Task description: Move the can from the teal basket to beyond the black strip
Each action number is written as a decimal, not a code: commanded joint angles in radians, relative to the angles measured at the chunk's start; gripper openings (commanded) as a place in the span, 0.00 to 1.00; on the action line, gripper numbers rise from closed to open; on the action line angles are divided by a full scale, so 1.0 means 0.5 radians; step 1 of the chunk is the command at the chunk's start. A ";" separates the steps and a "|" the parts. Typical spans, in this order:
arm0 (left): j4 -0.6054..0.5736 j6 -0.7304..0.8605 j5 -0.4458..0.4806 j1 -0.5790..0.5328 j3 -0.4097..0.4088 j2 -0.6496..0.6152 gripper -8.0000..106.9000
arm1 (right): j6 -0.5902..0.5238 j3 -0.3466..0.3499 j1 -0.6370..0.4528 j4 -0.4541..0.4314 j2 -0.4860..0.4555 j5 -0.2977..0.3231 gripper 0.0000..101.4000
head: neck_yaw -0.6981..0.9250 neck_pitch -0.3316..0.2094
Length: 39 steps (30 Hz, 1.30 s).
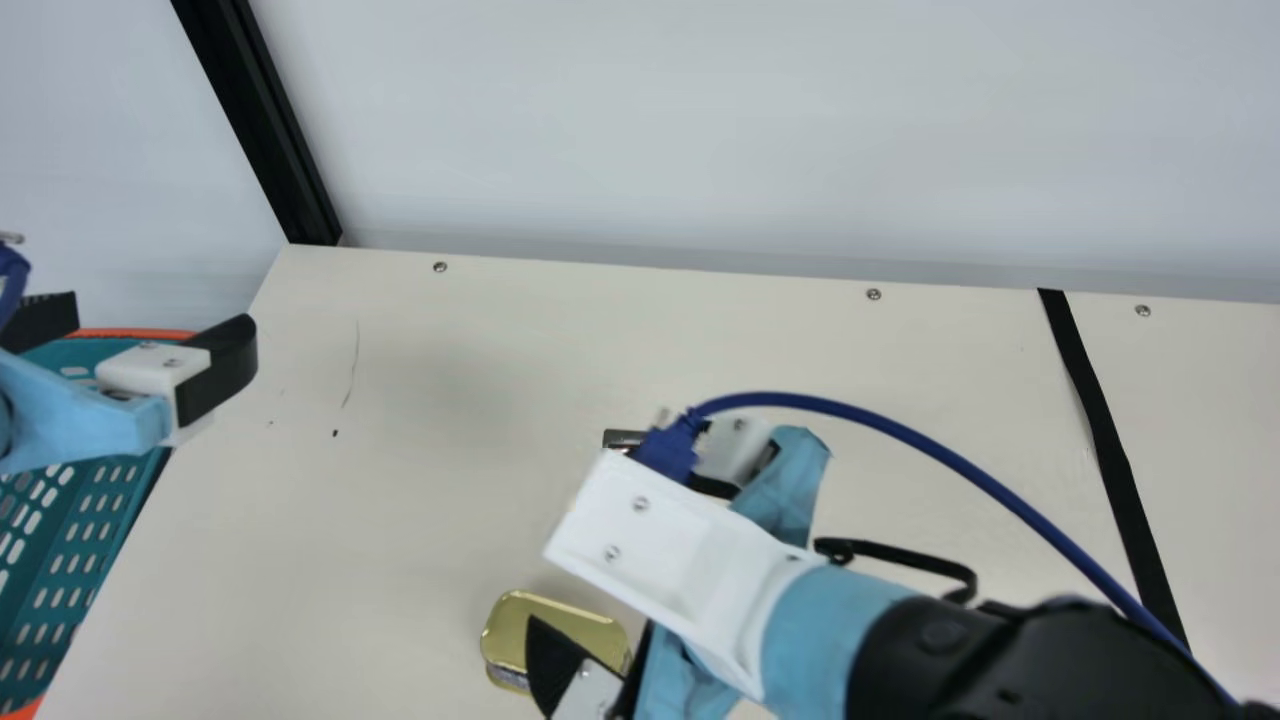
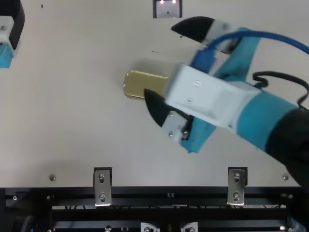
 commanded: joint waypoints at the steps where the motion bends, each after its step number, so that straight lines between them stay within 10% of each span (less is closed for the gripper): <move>1: 0.000 0.000 0.000 0.000 0.000 0.000 0.85 | 0.063 -0.218 0.041 -0.065 0.058 0.261 1.00 | -0.007 -0.034; 7: 0.000 0.000 0.000 0.000 0.000 0.000 0.85 | 0.095 -0.442 0.105 -0.161 0.176 0.600 1.00 | -0.007 -0.034; 8: 0.000 0.000 0.000 0.000 0.000 0.000 0.85 | 0.088 -0.362 0.107 -0.131 0.166 0.436 1.00 | -0.007 -0.034; 39: 0.000 0.000 0.000 0.000 0.000 0.000 0.85 | -0.047 -0.567 0.152 0.039 0.432 0.915 1.00 | -0.007 -0.034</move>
